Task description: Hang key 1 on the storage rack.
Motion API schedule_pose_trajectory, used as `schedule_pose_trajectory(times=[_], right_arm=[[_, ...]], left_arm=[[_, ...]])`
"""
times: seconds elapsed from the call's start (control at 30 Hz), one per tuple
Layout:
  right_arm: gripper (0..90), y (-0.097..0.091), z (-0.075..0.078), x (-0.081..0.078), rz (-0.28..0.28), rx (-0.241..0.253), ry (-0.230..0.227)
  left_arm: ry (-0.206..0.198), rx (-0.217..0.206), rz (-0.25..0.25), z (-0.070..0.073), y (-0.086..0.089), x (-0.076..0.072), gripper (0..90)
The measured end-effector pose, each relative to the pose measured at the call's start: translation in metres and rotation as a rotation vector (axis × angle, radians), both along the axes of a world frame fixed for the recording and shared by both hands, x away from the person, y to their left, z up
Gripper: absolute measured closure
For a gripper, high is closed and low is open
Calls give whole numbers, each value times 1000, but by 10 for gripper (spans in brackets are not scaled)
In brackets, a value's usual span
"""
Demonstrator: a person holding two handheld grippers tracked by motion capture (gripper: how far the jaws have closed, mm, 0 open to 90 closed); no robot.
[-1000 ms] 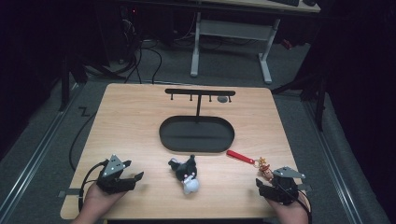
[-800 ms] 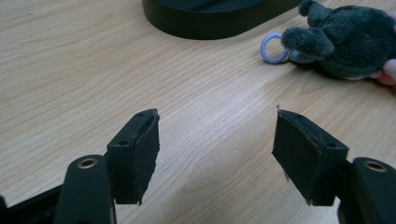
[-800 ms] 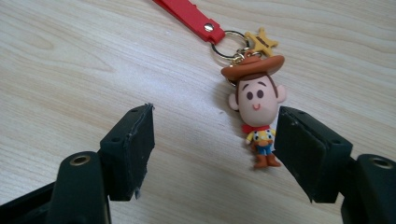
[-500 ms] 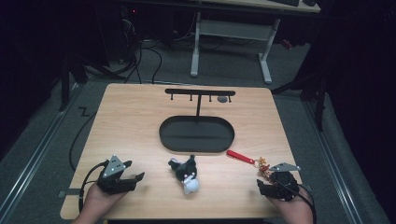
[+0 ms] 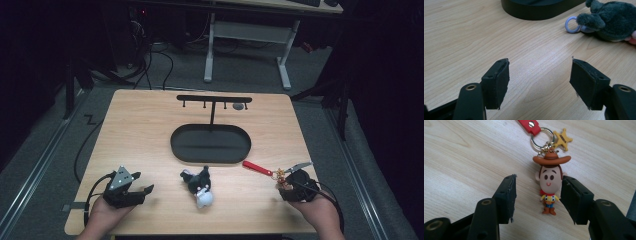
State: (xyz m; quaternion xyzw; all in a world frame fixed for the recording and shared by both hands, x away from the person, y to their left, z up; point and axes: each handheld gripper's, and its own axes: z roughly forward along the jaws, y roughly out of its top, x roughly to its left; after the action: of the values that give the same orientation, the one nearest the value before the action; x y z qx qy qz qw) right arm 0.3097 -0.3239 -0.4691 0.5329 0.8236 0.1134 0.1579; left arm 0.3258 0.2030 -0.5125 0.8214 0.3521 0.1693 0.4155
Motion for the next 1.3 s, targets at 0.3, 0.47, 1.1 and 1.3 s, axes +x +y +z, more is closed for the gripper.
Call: schedule_pose_trajectory(times=[0.3, 0.47, 1.1, 1.3], right_arm=[[514, -17, -8, 22, -38, 41, 91], [526, -17, -10, 27, -38, 46, 111], [587, -17, -21, 35, -39, 62, 163], [594, -15, -20, 34, -30, 52, 178]], left_arm=[[1, 4, -3, -1, -1, 0, 321], [5, 3, -4, -1, 0, 1, 321], [8, 5, -6, -2, 0, 1, 322], [9, 5, -10, -2, 0, 1, 322]])
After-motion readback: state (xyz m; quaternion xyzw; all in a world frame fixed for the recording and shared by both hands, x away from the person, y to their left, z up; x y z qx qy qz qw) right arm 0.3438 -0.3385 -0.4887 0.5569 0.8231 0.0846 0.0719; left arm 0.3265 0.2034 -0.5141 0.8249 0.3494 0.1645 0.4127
